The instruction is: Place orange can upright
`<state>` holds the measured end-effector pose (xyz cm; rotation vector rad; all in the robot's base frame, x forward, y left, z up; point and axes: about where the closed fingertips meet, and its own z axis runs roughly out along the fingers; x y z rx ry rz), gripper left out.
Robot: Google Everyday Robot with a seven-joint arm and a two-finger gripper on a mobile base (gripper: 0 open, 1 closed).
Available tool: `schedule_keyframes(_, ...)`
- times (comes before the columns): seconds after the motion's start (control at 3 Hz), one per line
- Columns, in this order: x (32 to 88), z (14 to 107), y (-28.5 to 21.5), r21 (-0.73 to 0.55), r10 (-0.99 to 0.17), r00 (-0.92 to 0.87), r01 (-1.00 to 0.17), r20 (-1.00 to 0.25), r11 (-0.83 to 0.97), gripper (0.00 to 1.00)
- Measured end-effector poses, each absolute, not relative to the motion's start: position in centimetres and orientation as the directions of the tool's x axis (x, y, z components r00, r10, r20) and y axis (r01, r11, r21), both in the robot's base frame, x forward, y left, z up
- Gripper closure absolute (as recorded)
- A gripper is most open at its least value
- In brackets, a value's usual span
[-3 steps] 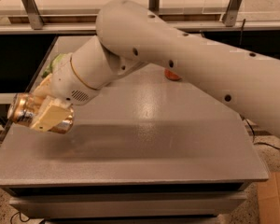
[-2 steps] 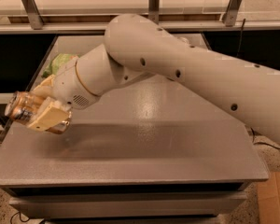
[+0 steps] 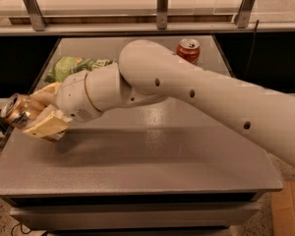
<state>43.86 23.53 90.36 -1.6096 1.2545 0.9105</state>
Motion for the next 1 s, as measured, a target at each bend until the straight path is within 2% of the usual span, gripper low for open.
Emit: schedule_keyframes(1.0, 44.44, 89.95, 24.66, -0.204, -0.186, 0.211, -0.977, -0.960, -0.054, 1.00)
